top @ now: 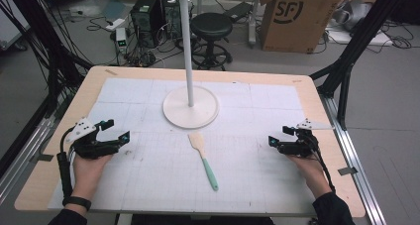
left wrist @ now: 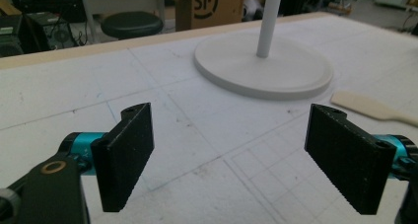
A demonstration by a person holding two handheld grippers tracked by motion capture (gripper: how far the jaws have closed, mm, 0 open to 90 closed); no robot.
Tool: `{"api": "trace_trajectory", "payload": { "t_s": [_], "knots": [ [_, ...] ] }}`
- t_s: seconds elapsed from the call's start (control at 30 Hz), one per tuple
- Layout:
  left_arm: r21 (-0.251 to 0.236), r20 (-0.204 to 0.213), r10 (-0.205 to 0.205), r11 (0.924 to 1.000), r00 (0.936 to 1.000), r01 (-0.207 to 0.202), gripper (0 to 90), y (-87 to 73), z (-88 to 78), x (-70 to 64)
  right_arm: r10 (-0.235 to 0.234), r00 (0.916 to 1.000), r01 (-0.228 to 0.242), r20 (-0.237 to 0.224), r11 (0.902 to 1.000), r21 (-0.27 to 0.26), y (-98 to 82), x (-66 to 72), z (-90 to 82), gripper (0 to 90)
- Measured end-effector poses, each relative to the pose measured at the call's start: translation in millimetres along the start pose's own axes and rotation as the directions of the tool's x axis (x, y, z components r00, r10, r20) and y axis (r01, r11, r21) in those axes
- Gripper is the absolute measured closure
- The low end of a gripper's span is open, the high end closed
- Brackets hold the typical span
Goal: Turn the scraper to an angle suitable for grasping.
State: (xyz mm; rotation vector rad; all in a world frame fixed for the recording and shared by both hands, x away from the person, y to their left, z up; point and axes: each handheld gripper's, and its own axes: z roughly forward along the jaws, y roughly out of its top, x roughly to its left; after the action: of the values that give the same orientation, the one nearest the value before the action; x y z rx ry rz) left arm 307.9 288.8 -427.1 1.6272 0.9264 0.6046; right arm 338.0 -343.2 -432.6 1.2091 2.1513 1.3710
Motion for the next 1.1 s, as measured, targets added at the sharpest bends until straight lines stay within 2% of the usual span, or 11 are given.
{"api": "trace_trajectory", "payload": {
  "t_s": [0.1, 0.2, 0.33, 0.5, 0.7, 0.83, 0.9, 1.1],
  "knots": [
    [-0.03, -0.01, -0.018, 0.9994, 0.9998, 0.018, 18.9, 0.6, -0.6, 2.1, -0.003, 1.0, 0.003, 0.003, 0.9996, 0.027, -2.1, -0.9, 1.2, 15.9],
    [-0.038, -0.019, -0.039, 0.9986, 0.9991, 0.038, 18.8, -0.1, -0.1, 4.8, -0.003, 1.0, 0.003, -0.005, 0.9995, 0.032, -3.4, -0.8, 0.9, 15.9],
    [-0.029, -0.03, -0.031, 0.9991, 0.9991, 0.03, 18.8, 0.9, -3.3, 3.8, -0.008, 1.0, 0.008, 0.0, 0.9996, 0.027, -2.4, 1.1, -0.2, 16.0],
    [-0.07, -0.014, -0.028, 0.9972, 0.9995, 0.027, 18.9, 3.8, -9.2, 1.9, -0.046, 0.9989, 0.046, -0.005, 0.9986, 0.026, -0.1, 11.1, -2.8, 16.1],
    [-0.061, 0.0, -0.02, 0.998, 0.9998, 0.02, 20.0, 4.3, -10.7, 1.0, -0.035, 0.9993, 0.035, -0.014, 0.9991, 0.023, 0.0, 11.2, -2.7, 16.5],
    [-0.038, 0.027, -0.012, 0.9992, 0.9996, 0.013, 22.9, 4.8, -10.8, 0.1, -0.044, 0.999, 0.044, -0.012, 0.9988, 0.021, 0.3, 11.3, -2.8, 17.1],
    [-0.029, 0.042, -0.011, 0.9995, 0.999, 0.012, 25.7, 4.6, -10.7, -1.3, -0.025, 0.9996, 0.025, -0.014, 0.9996, 0.014, 1.2, 11.3, -2.9, 17.4],
    [-0.013, 0.071, 0.002, 0.9999, 0.9975, -0.001, 25.7, 3.7, -8.8, -3.7, -0.029, 0.9994, 0.029, -0.018, 0.9996, -0.001, 3.8, 15.0, -2.5, 19.5]
  ]
}}
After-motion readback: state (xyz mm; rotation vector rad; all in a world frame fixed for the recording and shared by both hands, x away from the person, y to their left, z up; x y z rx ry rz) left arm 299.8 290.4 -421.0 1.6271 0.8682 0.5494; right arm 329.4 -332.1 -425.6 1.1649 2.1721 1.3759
